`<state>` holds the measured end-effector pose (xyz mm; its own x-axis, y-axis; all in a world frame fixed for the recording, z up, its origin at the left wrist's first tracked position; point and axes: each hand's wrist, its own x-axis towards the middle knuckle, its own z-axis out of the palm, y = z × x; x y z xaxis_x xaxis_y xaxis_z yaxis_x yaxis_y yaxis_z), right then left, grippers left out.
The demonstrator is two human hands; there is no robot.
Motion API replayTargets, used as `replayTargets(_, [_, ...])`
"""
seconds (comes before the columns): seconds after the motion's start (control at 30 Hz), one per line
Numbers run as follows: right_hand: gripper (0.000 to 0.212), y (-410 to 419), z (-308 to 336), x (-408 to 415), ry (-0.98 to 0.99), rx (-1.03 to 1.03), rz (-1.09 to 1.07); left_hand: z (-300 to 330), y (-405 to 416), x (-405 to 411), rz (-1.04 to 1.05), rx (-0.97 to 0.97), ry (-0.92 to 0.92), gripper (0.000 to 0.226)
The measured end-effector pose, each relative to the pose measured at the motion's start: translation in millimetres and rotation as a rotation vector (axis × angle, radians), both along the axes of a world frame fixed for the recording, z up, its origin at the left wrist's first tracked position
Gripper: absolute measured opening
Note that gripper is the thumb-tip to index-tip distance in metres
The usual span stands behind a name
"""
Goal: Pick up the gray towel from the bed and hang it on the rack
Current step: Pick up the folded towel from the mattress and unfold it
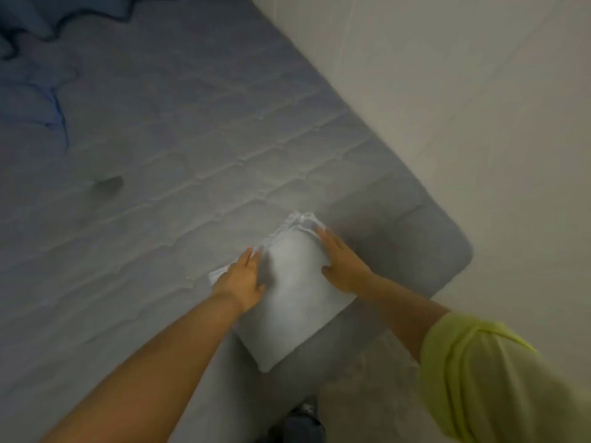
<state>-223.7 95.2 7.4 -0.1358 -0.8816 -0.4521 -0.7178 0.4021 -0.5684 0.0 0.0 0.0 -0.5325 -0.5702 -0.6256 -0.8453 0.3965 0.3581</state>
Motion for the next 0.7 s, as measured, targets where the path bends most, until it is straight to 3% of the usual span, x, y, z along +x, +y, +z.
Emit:
replayTargets(0.27, [0.09,-45.0,-75.3,22.7,-0.093,0.07,-0.269,-90.6,-12.3,20.1,0.143,0.057,0.016,0.082])
replayTargets(0.37, [0.07,-45.5,-87.1,29.4,-0.057,0.029,-0.433,-103.9,-13.1,24.3,0.24,-0.03,0.041,0.073])
replayTargets(0.47, [0.02,-35.2,-79.4,34.8,0.044,-0.057,-0.438,-98.9,-13.7,24.4,0.199,-0.092,-0.016,0.057])
replayTargets(0.6, [0.025,-18.2,-38.8,39.5,-0.108,-0.123,-0.743,-61.6,-13.8,13.9,0.105,-0.123,-0.069,0.03])
replayTargets(0.7, [0.031,-9.3,2.2,37.3,-0.219,-0.096,-0.964,-24.3,-10.8,0.4,0.026,-0.11,0.024,0.022])
